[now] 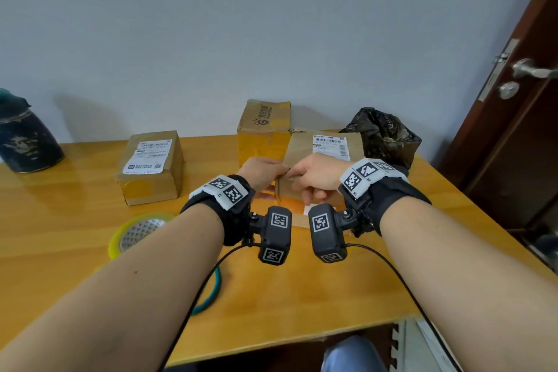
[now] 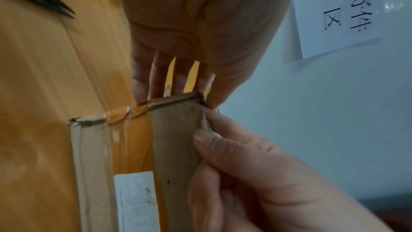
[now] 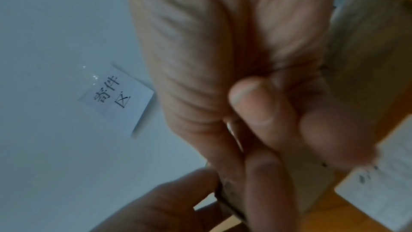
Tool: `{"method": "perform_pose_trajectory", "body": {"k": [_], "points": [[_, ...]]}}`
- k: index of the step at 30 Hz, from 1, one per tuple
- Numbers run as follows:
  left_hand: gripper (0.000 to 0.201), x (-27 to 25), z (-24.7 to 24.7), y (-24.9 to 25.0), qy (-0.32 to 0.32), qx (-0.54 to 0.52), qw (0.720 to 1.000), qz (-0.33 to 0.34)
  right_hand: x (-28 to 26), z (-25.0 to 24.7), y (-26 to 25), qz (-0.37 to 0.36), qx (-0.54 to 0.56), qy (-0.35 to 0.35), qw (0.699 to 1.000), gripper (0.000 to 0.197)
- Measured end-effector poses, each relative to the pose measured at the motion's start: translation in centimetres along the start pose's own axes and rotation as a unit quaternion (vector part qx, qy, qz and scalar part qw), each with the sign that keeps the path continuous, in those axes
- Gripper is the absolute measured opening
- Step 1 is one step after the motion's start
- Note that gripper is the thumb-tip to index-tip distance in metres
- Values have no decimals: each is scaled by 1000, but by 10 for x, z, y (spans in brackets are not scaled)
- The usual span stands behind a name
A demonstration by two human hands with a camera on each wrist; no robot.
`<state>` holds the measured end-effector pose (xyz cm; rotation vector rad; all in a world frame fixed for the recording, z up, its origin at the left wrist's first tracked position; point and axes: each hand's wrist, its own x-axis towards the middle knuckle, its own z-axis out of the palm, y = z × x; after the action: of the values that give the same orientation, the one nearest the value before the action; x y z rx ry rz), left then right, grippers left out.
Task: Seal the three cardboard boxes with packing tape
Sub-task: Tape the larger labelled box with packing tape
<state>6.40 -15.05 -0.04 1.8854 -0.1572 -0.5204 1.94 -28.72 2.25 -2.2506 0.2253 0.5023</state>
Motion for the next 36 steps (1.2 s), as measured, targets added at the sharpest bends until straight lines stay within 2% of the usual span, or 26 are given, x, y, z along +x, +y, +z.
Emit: {"method": "perform_pose_trajectory", "body": {"k": [2,4,6,9,11,15,19,23,26,29,31,36], "points": [[17,-9,-6,-4,17,38,999,-1,-10,6,-10,-3,-24,-9,1000,41],[15,-16,-11,-7,22,60,998,1,-18,10,-19,-22,-20,28,999,31],[13,-25,-16,-8,19,81,996,8,-23,14,-22,-42,18,109,993,20],[14,-34,-18,-5,24,137,990,26,-20,16,-18,-61,32,261,963,25],[17,-36,-17,-2,38,174,984,29,-17,21,-13,-76,2,306,949,29],[13,-33,-16,-1,87,245,963,65,-13,39,-1,-70,-40,324,942,32],[17,-31,-16,-5,100,273,953,88,-10,53,8,-69,-58,398,913,27],[20,-28,-15,-8,105,266,953,96,-7,55,10,-83,-50,421,902,25],[11,-27,-16,-11,117,235,960,100,-8,56,10,-87,-39,435,895,24],[15,-27,-19,-17,135,208,961,125,-8,56,10,-95,-30,451,887,23],[4,-32,-21,-16,127,241,952,140,-8,57,9,-99,-28,460,882,23],[19,-42,-18,-8,95,357,922,116,-7,57,9,-107,-48,466,877,24]]}}
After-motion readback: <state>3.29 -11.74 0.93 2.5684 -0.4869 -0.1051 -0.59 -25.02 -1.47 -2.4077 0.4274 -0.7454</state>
